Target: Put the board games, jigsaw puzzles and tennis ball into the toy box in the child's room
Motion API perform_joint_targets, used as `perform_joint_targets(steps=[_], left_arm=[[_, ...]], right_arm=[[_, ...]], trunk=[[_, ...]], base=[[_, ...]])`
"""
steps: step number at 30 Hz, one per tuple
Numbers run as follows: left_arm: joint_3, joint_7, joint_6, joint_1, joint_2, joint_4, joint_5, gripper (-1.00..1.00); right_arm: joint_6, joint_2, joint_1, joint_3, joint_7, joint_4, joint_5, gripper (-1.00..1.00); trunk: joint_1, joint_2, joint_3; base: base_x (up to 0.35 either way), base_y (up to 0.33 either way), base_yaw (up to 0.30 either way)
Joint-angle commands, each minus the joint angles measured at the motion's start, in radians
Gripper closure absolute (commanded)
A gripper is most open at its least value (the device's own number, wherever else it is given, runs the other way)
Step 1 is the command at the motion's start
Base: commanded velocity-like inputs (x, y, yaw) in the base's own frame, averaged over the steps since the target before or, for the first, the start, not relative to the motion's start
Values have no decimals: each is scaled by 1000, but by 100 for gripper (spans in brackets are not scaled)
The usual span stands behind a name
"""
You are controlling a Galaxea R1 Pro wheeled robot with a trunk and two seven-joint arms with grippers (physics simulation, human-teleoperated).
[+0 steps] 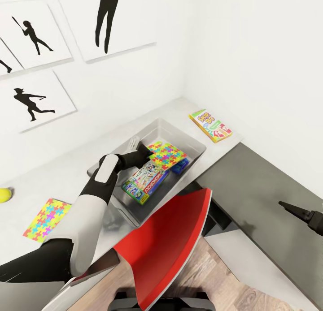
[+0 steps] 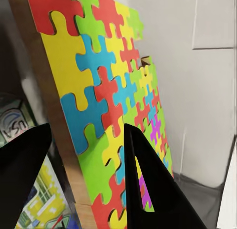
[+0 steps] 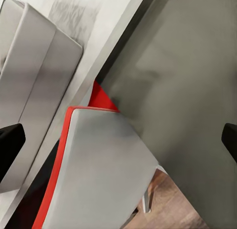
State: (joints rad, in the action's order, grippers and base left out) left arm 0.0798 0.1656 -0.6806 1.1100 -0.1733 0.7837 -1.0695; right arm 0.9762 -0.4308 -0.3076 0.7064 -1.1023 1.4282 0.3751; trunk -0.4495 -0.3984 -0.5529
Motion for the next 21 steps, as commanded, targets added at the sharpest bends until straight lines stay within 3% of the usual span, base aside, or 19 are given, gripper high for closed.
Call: perform_joint_targets(steps=[1,7,21], left_arm=[[5,9,-5,1,-1,1,-17,100],[5,9,9,1,-1,4,-41,100],[5,9,35,1,-1,5,-48,100]], right_arm=[[4,0,-1,1,-4,0,-1,-100],[4,0,-1,1,-4,0,-1,-100],[4,0,-1,1,-4,0,-1,-100]], trunk=[[-1,-2,-1],[-1,-2,-2],[-1,-2,-15]], base=[[0,0,-9],[0,0,-4],[0,0,0]])
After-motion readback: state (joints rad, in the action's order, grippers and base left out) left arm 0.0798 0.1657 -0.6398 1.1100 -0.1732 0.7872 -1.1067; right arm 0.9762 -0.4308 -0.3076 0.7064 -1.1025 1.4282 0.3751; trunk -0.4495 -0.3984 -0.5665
